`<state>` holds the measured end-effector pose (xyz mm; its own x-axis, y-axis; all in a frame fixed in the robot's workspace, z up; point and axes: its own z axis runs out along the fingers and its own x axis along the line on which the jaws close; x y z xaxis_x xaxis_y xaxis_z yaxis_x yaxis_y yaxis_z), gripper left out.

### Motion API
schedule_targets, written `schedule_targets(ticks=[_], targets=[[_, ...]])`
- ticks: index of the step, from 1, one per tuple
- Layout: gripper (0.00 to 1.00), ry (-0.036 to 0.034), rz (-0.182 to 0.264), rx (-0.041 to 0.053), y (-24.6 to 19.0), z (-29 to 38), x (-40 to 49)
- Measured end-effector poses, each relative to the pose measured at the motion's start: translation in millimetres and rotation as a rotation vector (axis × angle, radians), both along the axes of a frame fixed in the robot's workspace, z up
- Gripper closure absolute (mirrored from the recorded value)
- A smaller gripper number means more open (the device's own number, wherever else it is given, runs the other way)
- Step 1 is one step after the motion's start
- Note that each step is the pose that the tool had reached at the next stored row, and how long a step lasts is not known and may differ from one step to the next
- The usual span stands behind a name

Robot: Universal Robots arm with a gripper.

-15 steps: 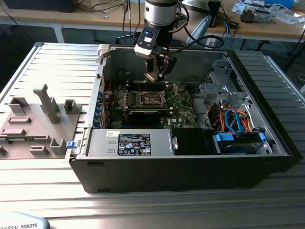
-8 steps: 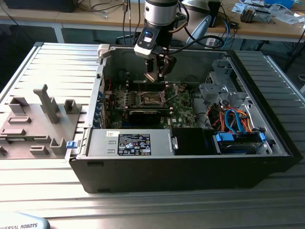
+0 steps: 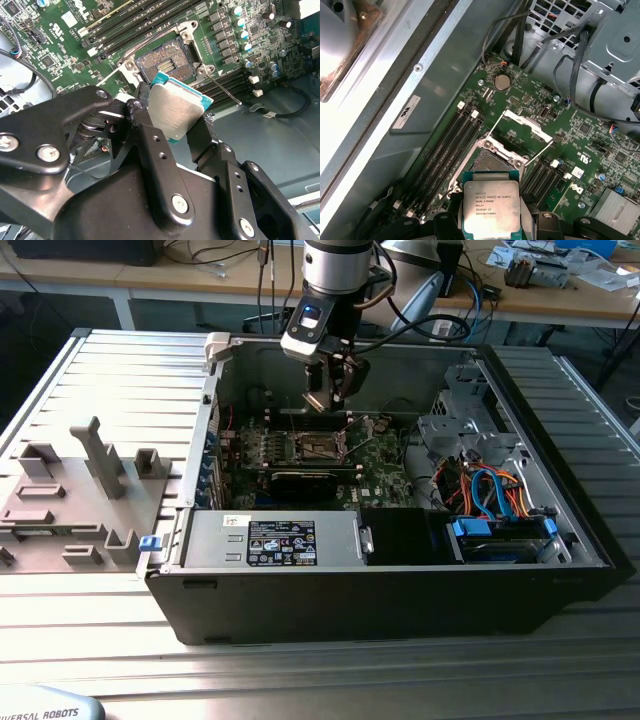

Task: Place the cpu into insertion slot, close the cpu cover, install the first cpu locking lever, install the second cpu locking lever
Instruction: 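Place the cpu into insertion slot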

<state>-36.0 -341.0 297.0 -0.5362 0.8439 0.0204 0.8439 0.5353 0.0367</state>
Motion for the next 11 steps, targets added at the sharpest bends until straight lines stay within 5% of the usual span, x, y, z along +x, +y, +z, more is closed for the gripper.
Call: schedule_targets(ticks=[11], targets=[[0.46, 0.0000, -0.011, 0.0000, 0.0, 0.0, 0.0]])
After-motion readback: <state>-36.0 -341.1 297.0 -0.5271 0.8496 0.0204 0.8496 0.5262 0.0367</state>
